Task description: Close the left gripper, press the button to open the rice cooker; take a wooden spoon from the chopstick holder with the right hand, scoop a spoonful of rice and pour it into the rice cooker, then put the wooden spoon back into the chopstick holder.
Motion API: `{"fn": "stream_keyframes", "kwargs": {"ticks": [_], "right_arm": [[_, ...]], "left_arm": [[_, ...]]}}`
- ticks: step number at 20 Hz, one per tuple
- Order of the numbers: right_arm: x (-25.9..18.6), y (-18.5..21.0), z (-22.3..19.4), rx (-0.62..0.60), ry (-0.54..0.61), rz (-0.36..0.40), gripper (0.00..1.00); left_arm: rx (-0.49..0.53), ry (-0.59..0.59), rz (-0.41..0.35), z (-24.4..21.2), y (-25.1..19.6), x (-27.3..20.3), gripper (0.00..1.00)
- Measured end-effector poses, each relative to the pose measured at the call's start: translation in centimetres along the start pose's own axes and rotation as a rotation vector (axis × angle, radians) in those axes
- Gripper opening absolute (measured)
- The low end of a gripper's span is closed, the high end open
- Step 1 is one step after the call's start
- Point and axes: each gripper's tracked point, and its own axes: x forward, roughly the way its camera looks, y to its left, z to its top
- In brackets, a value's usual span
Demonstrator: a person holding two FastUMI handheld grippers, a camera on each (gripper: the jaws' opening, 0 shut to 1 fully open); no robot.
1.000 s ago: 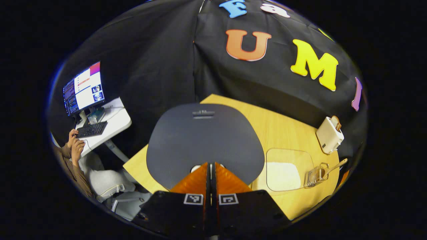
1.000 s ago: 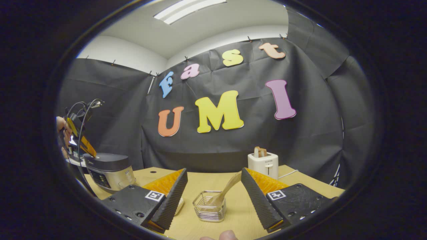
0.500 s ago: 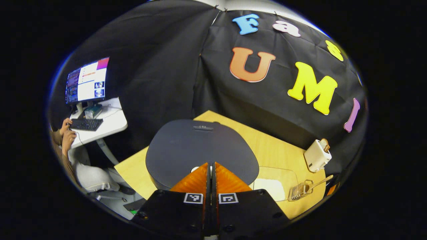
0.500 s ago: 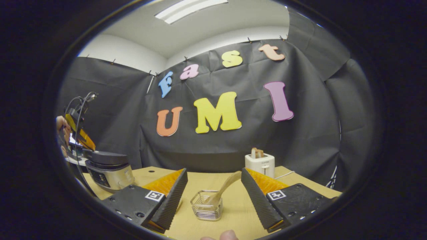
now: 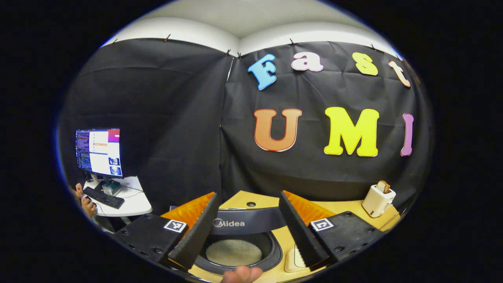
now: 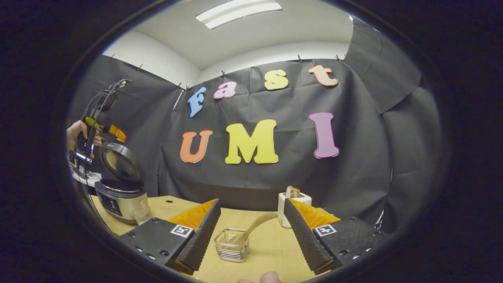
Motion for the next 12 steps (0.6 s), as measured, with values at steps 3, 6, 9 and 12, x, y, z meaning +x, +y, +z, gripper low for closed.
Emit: {"fn": "stream_keyframes", "kwargs": {"ticks": [3,6,9,12], "right_arm": [[0.1,-0.5,-0.4,0.001,0.018,-0.005,0.96],[0.3,-0.3,-1.0,0.03,0.052,0.004,0.96],[0.5,-0.1,-2.4,0.048,0.097,0.009,0.96],[0.7,0.6,-4.1,0.071,0.152,0.019,0.96]], "left_arm": [[0.019,-0.083,-0.018,1.2,-0.8,-1.6,1.0],[0.056,-0.131,-0.044,0.7,-1.6,-3.7,1.0],[0.091,-0.159,-0.085,-0.8,-3.5,-5.5,0.94],[0.094,-0.161,-0.111,-2.1,-4.8,-6.9,1.0]]}}
